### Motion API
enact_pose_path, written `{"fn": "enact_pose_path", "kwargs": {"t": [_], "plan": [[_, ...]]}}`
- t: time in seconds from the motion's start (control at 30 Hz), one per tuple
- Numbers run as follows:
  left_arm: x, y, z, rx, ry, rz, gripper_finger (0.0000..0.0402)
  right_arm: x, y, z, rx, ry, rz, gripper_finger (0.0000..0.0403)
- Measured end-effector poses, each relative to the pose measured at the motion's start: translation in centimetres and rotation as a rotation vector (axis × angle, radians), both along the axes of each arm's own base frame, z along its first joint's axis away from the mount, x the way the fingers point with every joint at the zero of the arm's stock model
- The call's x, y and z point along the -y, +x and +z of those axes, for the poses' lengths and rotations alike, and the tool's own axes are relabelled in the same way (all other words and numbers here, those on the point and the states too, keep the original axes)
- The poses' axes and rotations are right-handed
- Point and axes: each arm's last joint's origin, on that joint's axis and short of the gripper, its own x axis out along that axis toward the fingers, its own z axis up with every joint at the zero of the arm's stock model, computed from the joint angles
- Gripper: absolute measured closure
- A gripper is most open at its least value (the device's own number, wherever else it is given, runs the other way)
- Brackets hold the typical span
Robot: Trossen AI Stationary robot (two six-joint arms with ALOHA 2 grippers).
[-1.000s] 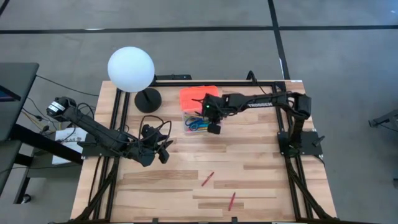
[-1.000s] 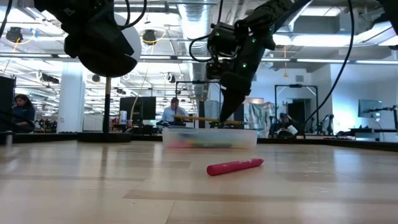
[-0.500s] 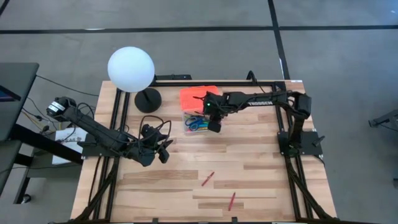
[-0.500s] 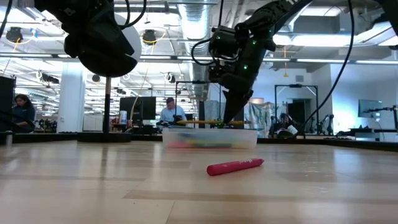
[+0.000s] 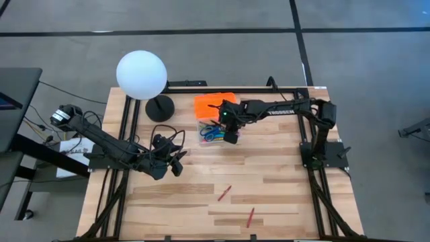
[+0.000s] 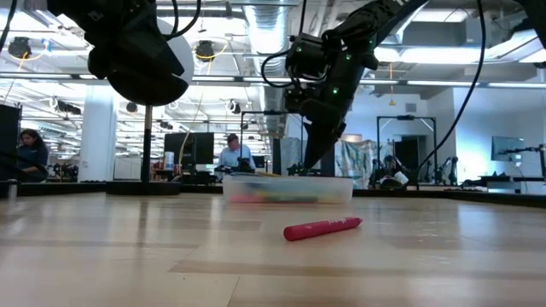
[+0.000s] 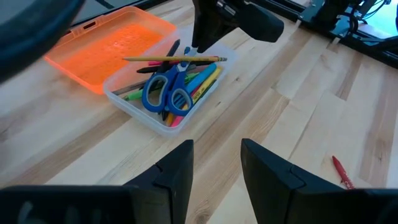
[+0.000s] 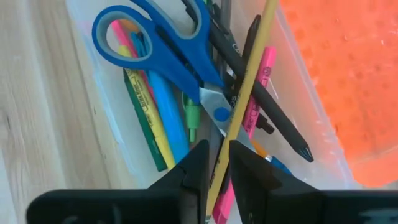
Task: Pick & place school supplies into a supply box
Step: Put the yellow pencil into the supply box
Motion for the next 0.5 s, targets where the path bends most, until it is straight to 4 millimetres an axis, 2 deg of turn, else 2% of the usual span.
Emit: {"fn": "enact_pose_path", "kwargs": {"t": [0.17,0.3,0.5], "plan": [[0.0,0.0,0.0,0.000,0.000,0.000,0.0274,0.2,0.3,0.2,0.031,-0.041,-0.017,0.0348],[0.0,0.0,0.0,0.002,0.008,0.006,0.0274,0.7,1.1,0.4,0.120,-0.072,-0.053,0.0349],[0.0,0.0,0.0,0.000,0.004,0.003,0.0274,1.0,1.8,-1.1,0.120,-0.045,-0.046,0.0357]]}}
